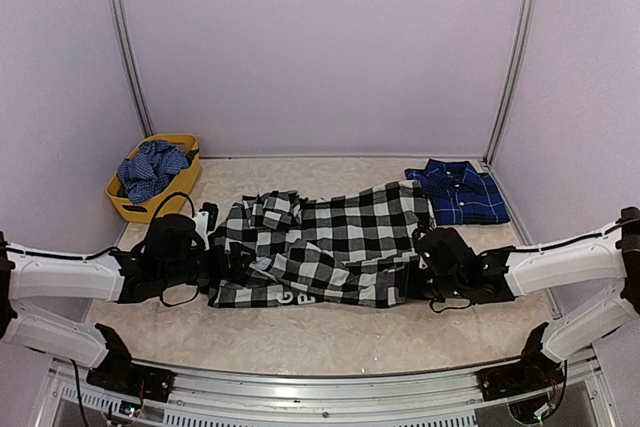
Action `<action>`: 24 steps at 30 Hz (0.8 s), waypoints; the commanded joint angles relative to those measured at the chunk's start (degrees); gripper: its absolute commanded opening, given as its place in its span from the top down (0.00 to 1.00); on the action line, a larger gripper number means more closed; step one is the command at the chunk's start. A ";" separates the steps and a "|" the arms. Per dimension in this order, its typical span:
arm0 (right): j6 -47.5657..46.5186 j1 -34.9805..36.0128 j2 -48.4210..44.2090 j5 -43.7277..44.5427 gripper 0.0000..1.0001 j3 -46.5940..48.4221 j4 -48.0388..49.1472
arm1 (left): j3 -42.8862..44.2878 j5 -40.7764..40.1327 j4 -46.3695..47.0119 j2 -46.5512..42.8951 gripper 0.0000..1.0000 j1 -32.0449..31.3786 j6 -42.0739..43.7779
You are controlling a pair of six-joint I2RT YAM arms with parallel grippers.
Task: Fold and stack the long sleeve shirts
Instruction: Fold the flattened shirt at the center of the board.
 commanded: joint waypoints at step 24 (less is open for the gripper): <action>-21.48 -0.41 20.56 -9.87 1.00 62.22 -10.79 | -2.98 9.29 3.95 -8.68 0.01 5.87 2.46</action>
